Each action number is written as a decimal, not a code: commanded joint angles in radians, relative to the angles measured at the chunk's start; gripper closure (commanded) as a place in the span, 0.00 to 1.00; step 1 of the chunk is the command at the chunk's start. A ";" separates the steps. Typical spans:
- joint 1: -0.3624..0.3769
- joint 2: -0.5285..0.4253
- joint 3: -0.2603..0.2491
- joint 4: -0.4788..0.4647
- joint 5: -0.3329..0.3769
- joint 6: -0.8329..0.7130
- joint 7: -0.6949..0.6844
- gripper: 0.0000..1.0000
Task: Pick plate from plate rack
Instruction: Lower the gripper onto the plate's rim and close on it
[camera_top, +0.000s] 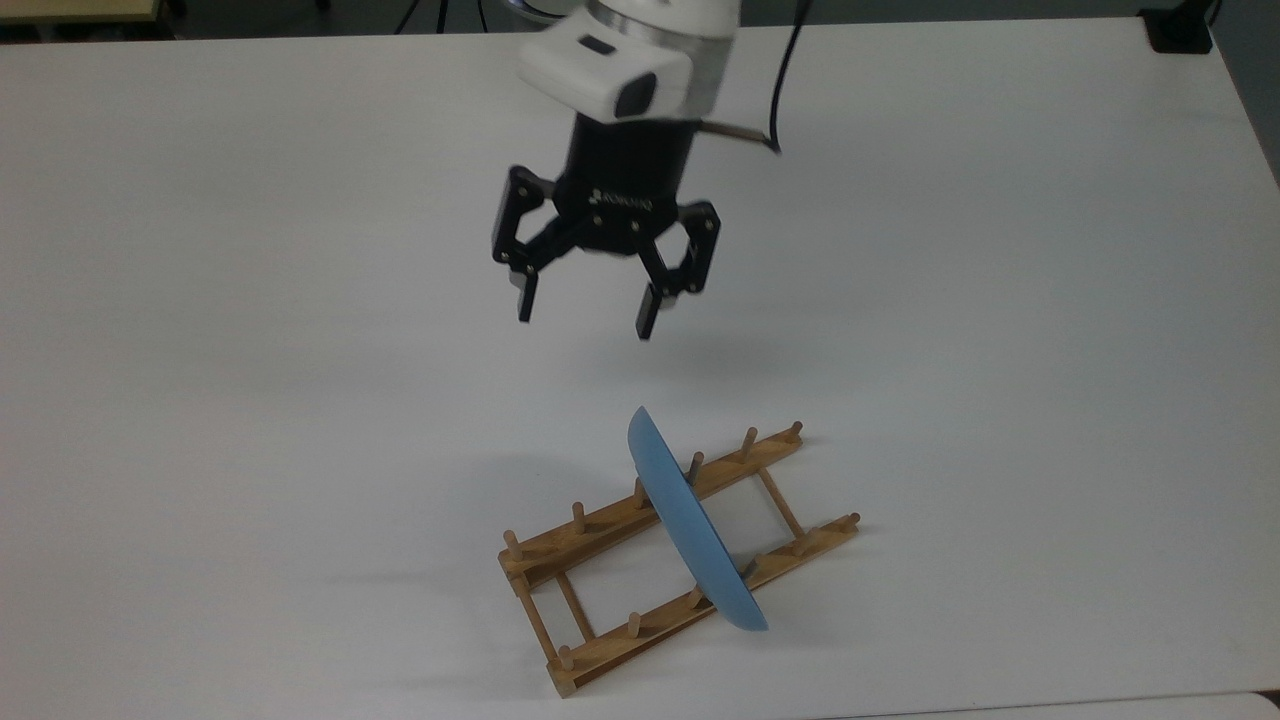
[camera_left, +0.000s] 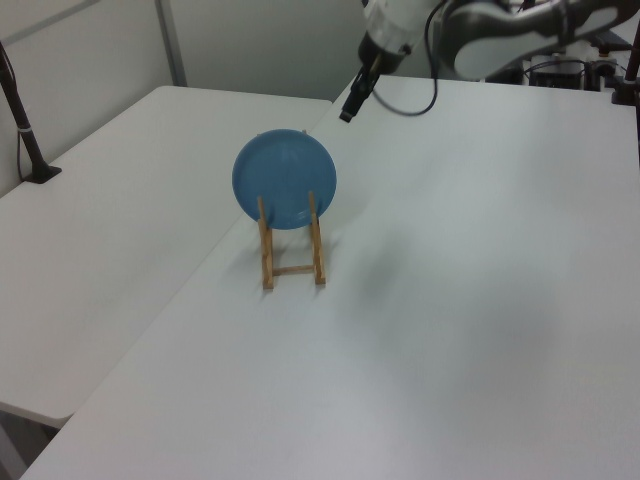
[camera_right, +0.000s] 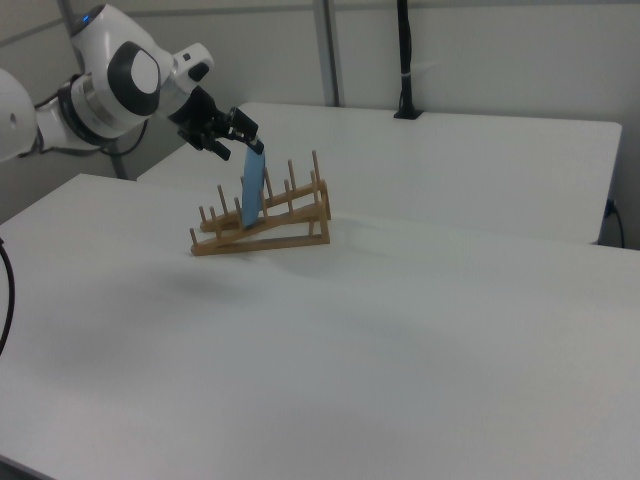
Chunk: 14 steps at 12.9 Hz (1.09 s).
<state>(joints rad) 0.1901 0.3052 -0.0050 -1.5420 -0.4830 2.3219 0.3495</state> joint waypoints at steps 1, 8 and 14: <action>0.063 0.066 -0.010 0.026 -0.221 0.033 0.262 0.19; 0.111 0.092 -0.010 0.026 -0.391 0.031 0.456 0.41; 0.106 0.167 -0.010 0.059 -0.572 0.031 0.608 0.43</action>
<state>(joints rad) 0.2896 0.4478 -0.0061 -1.5182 -1.0286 2.3436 0.9260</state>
